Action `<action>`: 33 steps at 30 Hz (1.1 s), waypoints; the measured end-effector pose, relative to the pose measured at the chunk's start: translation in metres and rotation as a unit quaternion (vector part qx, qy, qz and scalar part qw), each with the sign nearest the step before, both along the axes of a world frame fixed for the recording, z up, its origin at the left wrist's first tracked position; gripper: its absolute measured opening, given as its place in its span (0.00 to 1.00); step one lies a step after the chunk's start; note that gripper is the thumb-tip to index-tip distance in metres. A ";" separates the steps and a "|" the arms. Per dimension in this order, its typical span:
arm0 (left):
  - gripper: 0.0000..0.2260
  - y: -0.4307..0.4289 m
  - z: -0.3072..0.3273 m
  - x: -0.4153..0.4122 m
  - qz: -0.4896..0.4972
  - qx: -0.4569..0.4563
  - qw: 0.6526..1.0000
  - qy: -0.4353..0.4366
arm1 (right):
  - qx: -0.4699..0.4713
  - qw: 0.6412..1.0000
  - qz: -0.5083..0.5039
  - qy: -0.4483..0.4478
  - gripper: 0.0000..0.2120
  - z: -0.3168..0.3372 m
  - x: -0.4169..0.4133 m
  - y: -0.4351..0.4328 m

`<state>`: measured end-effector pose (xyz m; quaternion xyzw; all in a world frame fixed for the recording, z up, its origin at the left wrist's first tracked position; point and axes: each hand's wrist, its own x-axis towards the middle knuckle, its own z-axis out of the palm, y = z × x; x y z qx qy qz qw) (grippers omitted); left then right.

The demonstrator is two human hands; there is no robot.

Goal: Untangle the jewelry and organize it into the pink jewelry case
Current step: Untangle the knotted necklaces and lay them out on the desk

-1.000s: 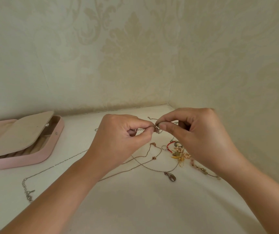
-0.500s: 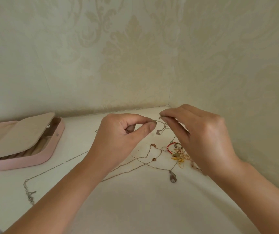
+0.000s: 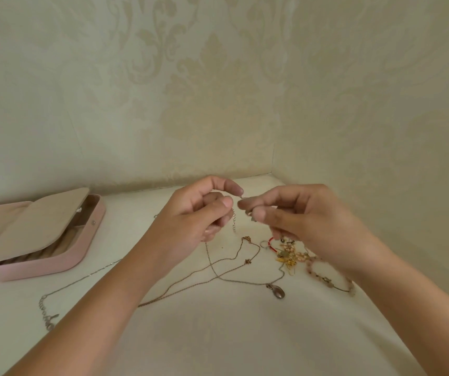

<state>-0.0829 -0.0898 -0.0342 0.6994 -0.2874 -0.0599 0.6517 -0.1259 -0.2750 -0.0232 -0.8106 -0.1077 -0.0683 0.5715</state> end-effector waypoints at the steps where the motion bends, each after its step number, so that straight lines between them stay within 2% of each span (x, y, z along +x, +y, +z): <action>1: 0.04 0.000 -0.001 0.001 -0.009 -0.004 1.000 -0.003 | 0.002 0.999 0.032 0.027 0.02 -0.001 0.000 0.001; 4: 0.07 0.000 -0.003 0.002 -0.021 0.009 1.000 -0.019 | -0.045 0.996 0.066 0.040 0.02 -0.005 -0.003 0.006; 9: 0.08 0.003 -0.004 0.006 -0.017 0.056 0.998 -0.037 | -0.085 0.996 0.020 0.000 0.02 -0.005 -0.002 0.007; 13: 0.09 0.007 -0.001 0.006 -0.012 0.083 0.995 -0.054 | -0.056 0.998 0.008 -0.006 0.03 -0.002 -0.002 0.003; 18: 0.10 0.008 0.001 0.004 -0.032 0.076 0.994 -0.072 | -0.044 0.995 0.088 0.033 0.03 -0.004 -0.002 0.006; 24: 0.09 0.009 0.003 0.005 -0.045 0.074 0.994 -0.072 | -0.048 0.996 0.077 -0.001 0.05 -0.006 -0.002 0.010; 29: 0.06 0.008 0.000 0.006 -0.007 0.096 0.991 -0.088 | -0.025 0.997 0.061 -0.025 0.10 0.000 -0.002 0.005; 33: 0.02 0.007 0.000 0.005 0.021 0.060 0.994 -0.094 | 0.003 0.997 0.073 -0.027 0.10 0.001 -0.001 0.004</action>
